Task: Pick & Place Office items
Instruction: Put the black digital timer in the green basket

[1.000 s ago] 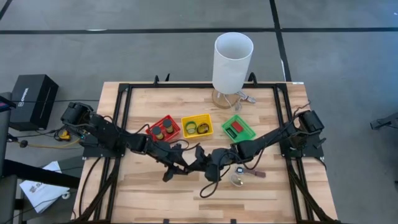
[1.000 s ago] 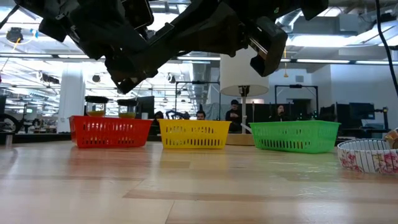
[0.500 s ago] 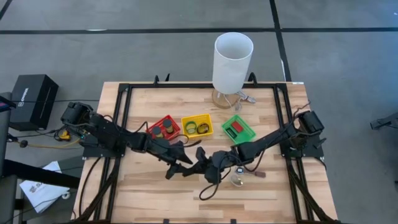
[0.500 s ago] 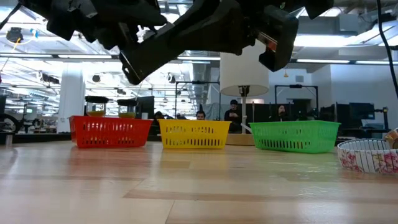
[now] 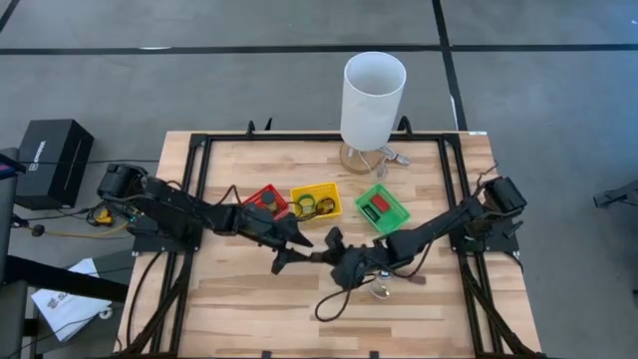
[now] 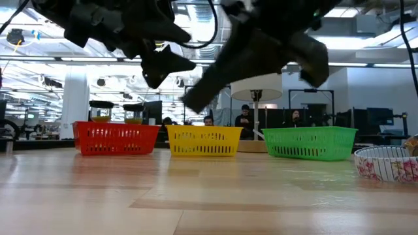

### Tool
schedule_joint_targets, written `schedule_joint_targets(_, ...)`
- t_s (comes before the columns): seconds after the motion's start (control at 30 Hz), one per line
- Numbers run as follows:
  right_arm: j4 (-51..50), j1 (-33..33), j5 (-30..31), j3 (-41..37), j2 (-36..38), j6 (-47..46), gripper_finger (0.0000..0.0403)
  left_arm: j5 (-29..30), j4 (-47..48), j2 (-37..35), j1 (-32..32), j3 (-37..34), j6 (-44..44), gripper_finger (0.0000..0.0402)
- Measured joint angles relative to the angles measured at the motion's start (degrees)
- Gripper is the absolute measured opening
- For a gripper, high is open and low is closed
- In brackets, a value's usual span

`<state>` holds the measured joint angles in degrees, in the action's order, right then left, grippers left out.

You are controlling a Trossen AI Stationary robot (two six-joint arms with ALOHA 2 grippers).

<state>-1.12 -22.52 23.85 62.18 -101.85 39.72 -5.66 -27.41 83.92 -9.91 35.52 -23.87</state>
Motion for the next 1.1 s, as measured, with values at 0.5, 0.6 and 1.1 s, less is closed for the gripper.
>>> schedule_joint_targets(0.5,-62.4,1.3,13.7,-0.3,20.6,-50.7,0.0077,-0.2,-0.1,-1.5,2.9,0.0,2.6,0.0212)
schedule_joint_targets(0.6,-62.5,3.6,14.4,-3.2,24.4,-55.0,0.0076,-0.2,-0.2,-1.5,2.9,0.0,2.6,0.0210)
schedule_joint_targets(1.1,-49.0,11.1,13.5,-12.9,20.5,-55.2,0.0081,-0.2,-0.2,-1.5,2.8,0.0,2.6,0.0187)
